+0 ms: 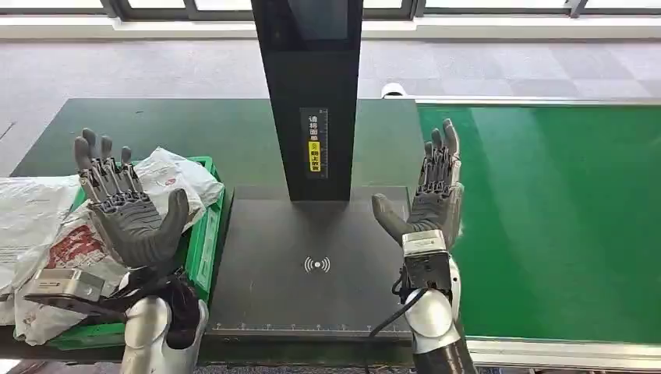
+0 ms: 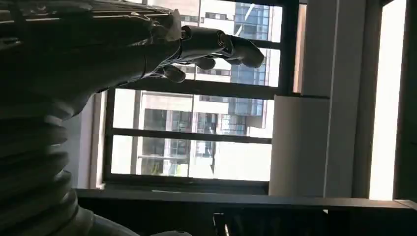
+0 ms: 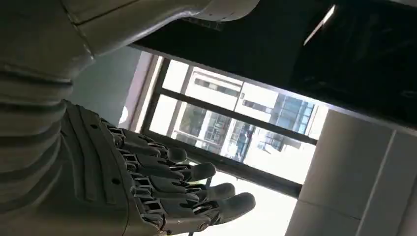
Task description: Moved the parcel from conveyor to table for the left to box.
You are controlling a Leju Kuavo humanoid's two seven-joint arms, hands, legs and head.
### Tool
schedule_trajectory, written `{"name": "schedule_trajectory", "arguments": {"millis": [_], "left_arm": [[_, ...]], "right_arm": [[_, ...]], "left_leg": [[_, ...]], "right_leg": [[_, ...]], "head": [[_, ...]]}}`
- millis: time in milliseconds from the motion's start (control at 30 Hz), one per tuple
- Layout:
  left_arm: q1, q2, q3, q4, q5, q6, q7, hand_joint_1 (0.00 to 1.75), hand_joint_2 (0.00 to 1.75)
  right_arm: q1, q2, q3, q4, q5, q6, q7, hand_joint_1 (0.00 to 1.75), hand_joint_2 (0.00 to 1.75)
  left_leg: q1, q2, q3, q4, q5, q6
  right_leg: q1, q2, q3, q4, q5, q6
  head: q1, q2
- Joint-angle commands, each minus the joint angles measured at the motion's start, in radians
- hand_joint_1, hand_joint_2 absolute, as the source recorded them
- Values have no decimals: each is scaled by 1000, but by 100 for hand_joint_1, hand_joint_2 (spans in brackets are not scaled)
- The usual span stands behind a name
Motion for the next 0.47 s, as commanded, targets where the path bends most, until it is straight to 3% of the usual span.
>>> {"name": "schedule_trajectory", "arguments": {"millis": [33, 100, 133, 167, 233, 467], "left_arm": [[6, -25, -39, 78, 9, -3, 4, 0, 175], [6, -25, -39, 78, 9, -3, 4, 0, 175], [6, -25, -39, 78, 9, -3, 4, 0, 175], [7, -2, -43, 216, -87, 83, 100, 0, 175], [-10, 2, -31, 344, -38, 73, -14, 0, 175], [5, 1, -33, 310, -17, 68, -10, 0, 175]], "right_arm": [[-46, -34, 48, 43, -12, 5, 4, 0, 175], [-46, -34, 48, 43, -12, 5, 4, 0, 175], [-46, -34, 48, 43, -12, 5, 4, 0, 0], [-58, -10, 59, 196, 0, -1, 90, 0, 0], [-90, 8, 71, 348, -49, -63, -18, 0, 0], [-80, -4, 77, 323, -63, -62, -5, 0, 0]], "left_leg": [[0, 0, 2, -1, 0, 0], [0, 0, 2, -1, 0, 0], [0, 0, 2, -1, 0, 0], [0, 1, 3, -2, 0, 1], [-1, 2, 6, -4, 0, 0], [0, 1, 5, -4, 0, 0]], "right_leg": [[0, 0, 2, -1, 0, 0], [0, 0, 2, -2, 0, 0], [0, 0, 2, -1, 0, 0], [0, 1, 3, -2, 0, 0], [-1, 2, 6, -3, 0, 0], [0, 1, 4, -4, 0, 0]], "head": [[0, 0], [0, 0], [0, 0], [0, 0], [0, 0], [0, 0]]}}
